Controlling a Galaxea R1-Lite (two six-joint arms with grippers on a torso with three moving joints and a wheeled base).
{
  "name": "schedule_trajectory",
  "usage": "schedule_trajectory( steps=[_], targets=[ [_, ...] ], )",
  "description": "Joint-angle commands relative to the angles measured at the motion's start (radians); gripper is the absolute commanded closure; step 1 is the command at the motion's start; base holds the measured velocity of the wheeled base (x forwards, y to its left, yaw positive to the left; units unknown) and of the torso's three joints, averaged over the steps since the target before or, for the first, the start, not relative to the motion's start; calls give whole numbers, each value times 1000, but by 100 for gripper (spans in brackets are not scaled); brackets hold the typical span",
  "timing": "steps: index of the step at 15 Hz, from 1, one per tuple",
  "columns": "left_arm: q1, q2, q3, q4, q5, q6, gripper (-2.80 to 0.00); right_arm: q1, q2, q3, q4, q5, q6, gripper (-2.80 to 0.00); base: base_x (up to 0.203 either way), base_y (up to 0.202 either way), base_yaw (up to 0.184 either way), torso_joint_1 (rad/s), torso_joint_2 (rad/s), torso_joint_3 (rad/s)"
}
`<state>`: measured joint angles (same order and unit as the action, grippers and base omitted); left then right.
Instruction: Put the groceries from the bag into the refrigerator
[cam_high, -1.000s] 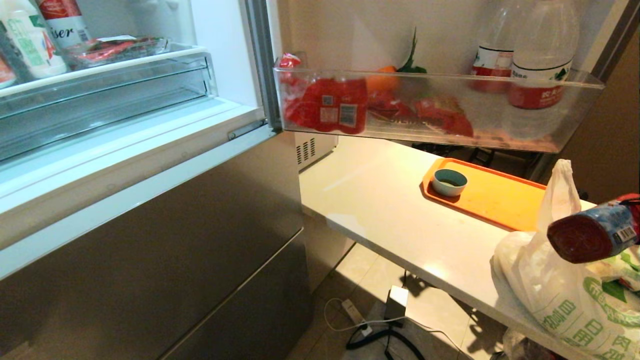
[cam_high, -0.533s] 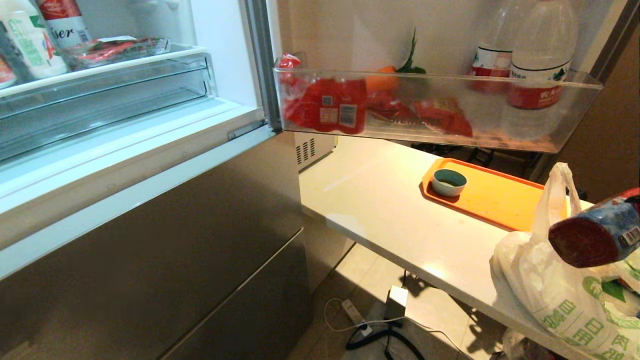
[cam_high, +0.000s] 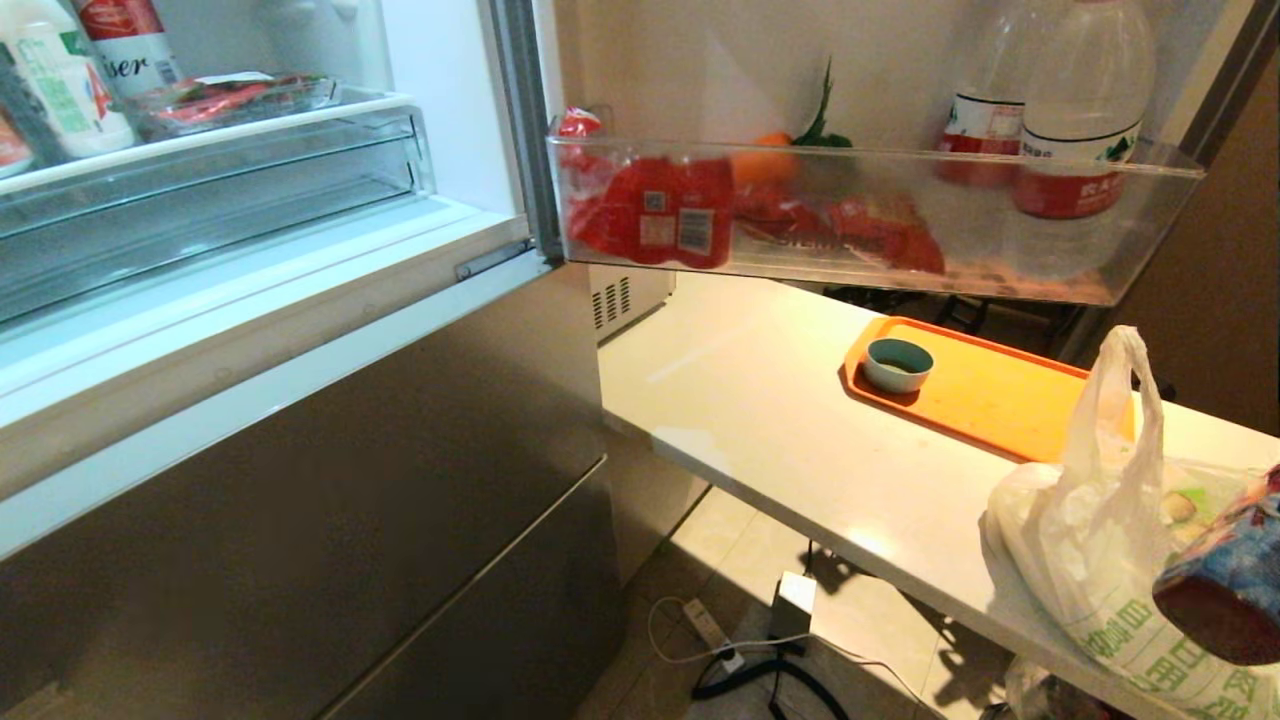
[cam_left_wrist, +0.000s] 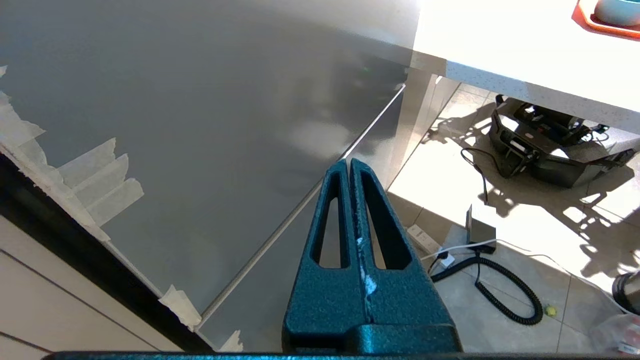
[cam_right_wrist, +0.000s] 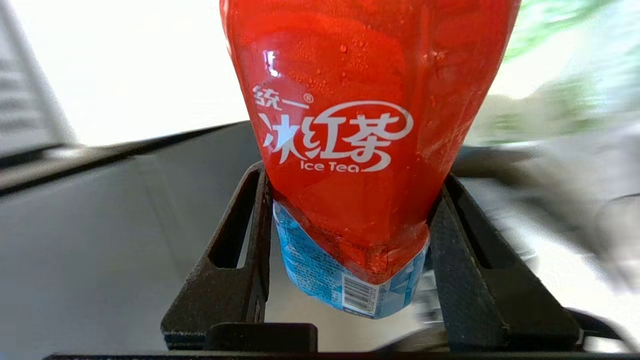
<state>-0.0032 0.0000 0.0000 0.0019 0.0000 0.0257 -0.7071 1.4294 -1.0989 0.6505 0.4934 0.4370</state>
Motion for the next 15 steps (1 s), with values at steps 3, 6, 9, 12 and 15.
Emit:
schedule_trajectory(
  steps=[3, 6, 9, 12, 15],
  targets=[
    [0, 0, 0, 1, 0, 0, 0, 65, -101, 74, 1, -125, -127, 0, 0, 0, 0, 0, 0, 0],
    [0, 0, 0, 0, 0, 0, 0, 166, -140, 155, -32, -201, -190, 0, 0, 0, 0, 0, 0, 0],
    [0, 0, 0, 0, 0, 0, 0, 273, -149, 239, -163, -339, -218, 0, 0, 0, 0, 0, 0, 0],
    [0, 0, 0, 0, 0, 0, 0, 312, -110, 296, -343, -449, -300, 0, 0, 0, 0, 0, 0, 0],
    [0, 0, 0, 0, 0, 0, 0, 314, -88, 309, -415, -455, -374, 0, 0, 0, 0, 0, 0, 0]
  ],
)
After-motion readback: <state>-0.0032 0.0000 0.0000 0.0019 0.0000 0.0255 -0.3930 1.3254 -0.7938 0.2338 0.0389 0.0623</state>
